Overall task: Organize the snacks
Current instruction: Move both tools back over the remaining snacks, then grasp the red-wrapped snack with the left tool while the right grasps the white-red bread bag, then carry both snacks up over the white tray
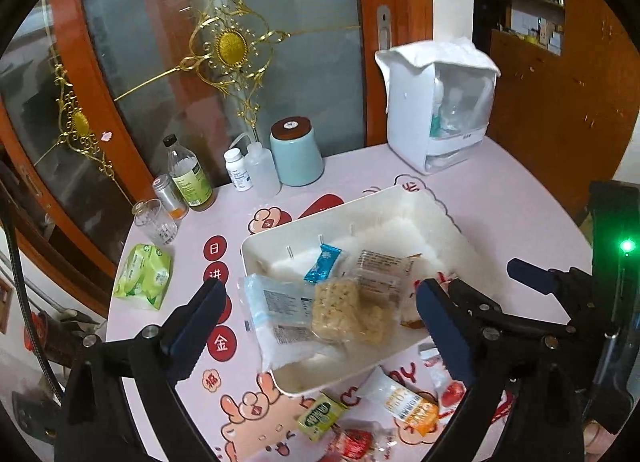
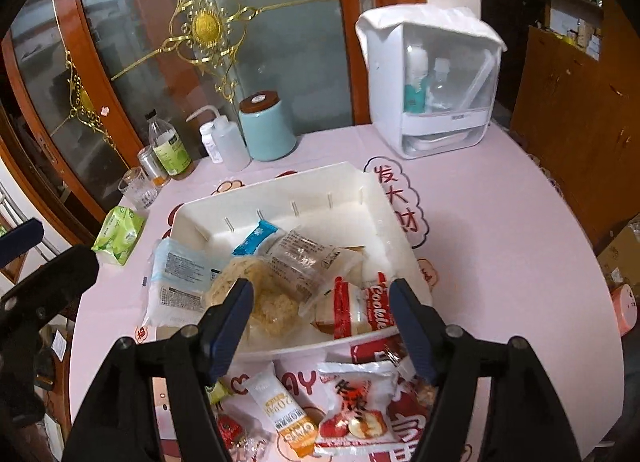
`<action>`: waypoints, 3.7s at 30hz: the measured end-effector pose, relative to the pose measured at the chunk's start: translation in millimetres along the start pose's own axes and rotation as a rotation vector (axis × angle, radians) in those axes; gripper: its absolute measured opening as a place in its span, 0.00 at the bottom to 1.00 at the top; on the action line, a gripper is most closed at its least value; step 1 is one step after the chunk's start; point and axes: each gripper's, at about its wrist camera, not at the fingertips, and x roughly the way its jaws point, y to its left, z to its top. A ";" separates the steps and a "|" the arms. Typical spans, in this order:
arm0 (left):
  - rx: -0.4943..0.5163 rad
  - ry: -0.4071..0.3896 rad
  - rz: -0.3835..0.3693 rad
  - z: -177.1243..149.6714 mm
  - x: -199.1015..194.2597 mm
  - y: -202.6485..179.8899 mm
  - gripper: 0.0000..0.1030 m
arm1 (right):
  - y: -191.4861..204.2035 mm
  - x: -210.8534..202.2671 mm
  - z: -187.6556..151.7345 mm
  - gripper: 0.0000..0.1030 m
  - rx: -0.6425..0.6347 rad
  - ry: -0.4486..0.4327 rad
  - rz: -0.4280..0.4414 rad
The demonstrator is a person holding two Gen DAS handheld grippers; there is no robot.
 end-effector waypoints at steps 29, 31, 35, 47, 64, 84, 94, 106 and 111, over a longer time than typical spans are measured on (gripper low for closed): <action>-0.086 -0.087 0.005 -104.7 -110.6 -76.8 0.93 | -116.6 -100.6 -86.6 0.69 -0.076 -0.117 0.050; -0.078 -0.083 0.022 -115.6 -110.8 -81.2 0.93 | -125.4 -95.6 -93.0 0.69 -0.070 -0.092 0.068; -0.087 -0.050 0.045 -138.2 -104.0 -85.2 0.93 | -135.0 -83.6 -105.7 0.69 -0.050 -0.037 0.101; -0.194 0.207 0.062 -210.7 -30.2 -58.7 0.93 | -111.8 -26.5 -124.5 0.69 -0.052 0.115 0.152; -0.292 0.440 -0.029 -223.3 98.0 -12.0 0.93 | -64.8 87.1 -119.2 0.69 -0.056 0.326 0.127; -0.231 0.504 -0.026 -222.1 148.9 -24.9 0.64 | -63.1 123.5 -128.8 0.53 -0.020 0.393 0.175; -0.211 0.487 -0.013 -225.5 133.9 -30.8 0.56 | -52.7 106.4 -138.6 0.39 -0.070 0.386 0.156; -0.191 0.414 -0.007 -226.8 78.9 -39.1 0.55 | -47.0 55.1 -151.3 0.39 -0.127 0.317 0.175; -0.179 0.364 -0.011 -224.7 47.2 -49.4 0.55 | -48.3 30.9 -156.6 0.39 -0.138 0.287 0.189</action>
